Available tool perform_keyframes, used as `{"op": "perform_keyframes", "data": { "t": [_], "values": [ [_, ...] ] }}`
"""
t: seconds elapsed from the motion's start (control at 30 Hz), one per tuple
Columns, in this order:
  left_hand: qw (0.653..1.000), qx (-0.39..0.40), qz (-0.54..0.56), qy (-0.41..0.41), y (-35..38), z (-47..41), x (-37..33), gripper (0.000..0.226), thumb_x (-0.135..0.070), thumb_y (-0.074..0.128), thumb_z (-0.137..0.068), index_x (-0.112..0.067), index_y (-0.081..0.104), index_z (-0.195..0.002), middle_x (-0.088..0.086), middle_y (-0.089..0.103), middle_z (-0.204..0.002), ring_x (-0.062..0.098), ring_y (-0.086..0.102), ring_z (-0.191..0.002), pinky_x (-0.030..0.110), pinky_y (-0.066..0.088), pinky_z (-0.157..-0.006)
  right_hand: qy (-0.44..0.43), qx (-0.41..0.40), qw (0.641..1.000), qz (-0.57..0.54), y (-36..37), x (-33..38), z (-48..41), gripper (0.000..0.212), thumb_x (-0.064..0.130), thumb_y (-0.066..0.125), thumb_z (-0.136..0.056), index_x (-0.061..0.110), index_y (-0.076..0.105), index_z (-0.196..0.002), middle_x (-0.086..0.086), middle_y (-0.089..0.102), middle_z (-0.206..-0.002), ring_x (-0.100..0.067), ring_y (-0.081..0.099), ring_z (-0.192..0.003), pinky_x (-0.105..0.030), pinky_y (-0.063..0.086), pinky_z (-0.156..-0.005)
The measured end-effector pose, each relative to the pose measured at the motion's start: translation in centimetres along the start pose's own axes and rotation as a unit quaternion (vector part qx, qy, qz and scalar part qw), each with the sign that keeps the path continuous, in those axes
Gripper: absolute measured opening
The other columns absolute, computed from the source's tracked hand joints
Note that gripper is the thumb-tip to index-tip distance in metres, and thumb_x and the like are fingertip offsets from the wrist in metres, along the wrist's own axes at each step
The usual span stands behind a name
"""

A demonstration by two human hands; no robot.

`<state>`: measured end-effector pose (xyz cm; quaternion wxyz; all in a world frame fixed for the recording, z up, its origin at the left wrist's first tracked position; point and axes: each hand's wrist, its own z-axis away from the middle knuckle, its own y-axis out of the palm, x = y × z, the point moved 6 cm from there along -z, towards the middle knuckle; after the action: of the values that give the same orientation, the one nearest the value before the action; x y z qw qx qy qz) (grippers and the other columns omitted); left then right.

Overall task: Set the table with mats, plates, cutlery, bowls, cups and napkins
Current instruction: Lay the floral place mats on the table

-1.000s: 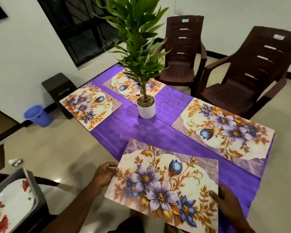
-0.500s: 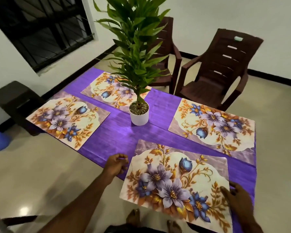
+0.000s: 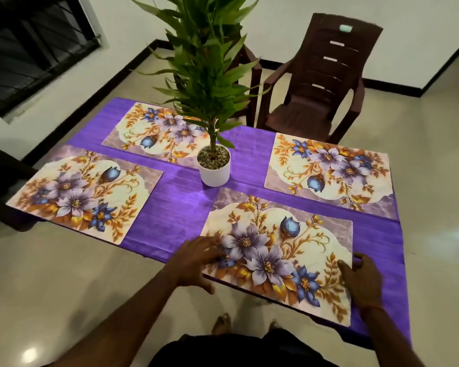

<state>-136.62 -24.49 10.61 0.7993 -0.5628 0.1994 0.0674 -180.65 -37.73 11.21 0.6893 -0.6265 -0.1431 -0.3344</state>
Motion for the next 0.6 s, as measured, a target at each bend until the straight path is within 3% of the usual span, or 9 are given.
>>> {"op": "perform_keyframes", "data": {
  "t": [0.1, 0.17, 0.33, 0.43, 0.6],
  "values": [
    [0.997, 0.057, -0.056, 0.006, 0.8, 0.1, 0.2, 0.101, -0.081, 0.070, -0.059, -0.050, 0.035, -0.149, -0.008, 0.027, -0.164, 0.020, 0.027, -0.148, 0.047, 0.030, -0.110, -0.117, -0.018, 0.985, 0.125, 0.2, 0.6, 1.1, 0.062, 0.025, 0.086, -0.077, 0.005, 0.057, -0.128, -0.025, 0.061, -0.119, -0.044, 0.055, -0.111, -0.050, 0.045, -0.092],
    [0.996, 0.048, -0.077, 0.015, 0.7, 0.1, 0.0, 0.093, -0.072, 0.073, -0.064, -0.050, 0.037, -0.147, -0.008, 0.029, -0.162, 0.021, 0.031, -0.147, 0.046, 0.034, -0.108, -0.160, -0.012, 0.971, 0.177, 0.4, 0.7, 2.3, 0.082, 0.037, 0.087, -0.072, 0.013, 0.048, -0.141, -0.023, 0.051, -0.139, -0.042, 0.046, -0.128, -0.054, 0.040, -0.101],
    [0.996, 0.011, -0.088, 0.026, 0.6, -0.1, -0.1, 0.078, -0.064, 0.076, -0.070, -0.048, 0.047, -0.141, -0.009, 0.040, -0.155, 0.020, 0.038, -0.142, 0.044, 0.040, -0.102, -0.285, 0.127, 0.922, 0.228, 2.6, 0.0, 6.0, 0.100, 0.086, 0.065, -0.065, 0.036, 0.038, -0.148, -0.008, 0.032, -0.159, -0.039, 0.033, -0.143, -0.058, 0.038, -0.107],
    [0.996, 0.009, -0.085, 0.022, 0.5, -0.2, -0.1, 0.077, -0.066, 0.077, -0.066, -0.048, 0.052, -0.137, -0.010, 0.044, -0.152, 0.019, 0.042, -0.138, 0.044, 0.041, -0.099, -0.253, 0.234, 0.889, 0.303, 3.6, -2.1, 7.2, 0.102, 0.092, 0.054, -0.066, 0.050, 0.015, -0.150, 0.005, 0.004, -0.166, -0.027, 0.004, -0.153, -0.052, 0.024, -0.117],
    [0.998, -0.005, -0.068, 0.018, 0.3, -0.1, -0.3, 0.076, -0.065, 0.078, -0.066, -0.048, 0.053, -0.136, -0.011, 0.043, -0.152, 0.018, 0.039, -0.140, 0.044, 0.039, -0.101, -0.227, 0.244, 0.893, 0.302, 3.6, -3.0, 6.7, 0.094, 0.093, 0.031, -0.069, 0.052, 0.008, -0.150, 0.009, -0.004, -0.164, -0.027, -0.002, -0.154, -0.048, 0.022, -0.118]
  ]
}}
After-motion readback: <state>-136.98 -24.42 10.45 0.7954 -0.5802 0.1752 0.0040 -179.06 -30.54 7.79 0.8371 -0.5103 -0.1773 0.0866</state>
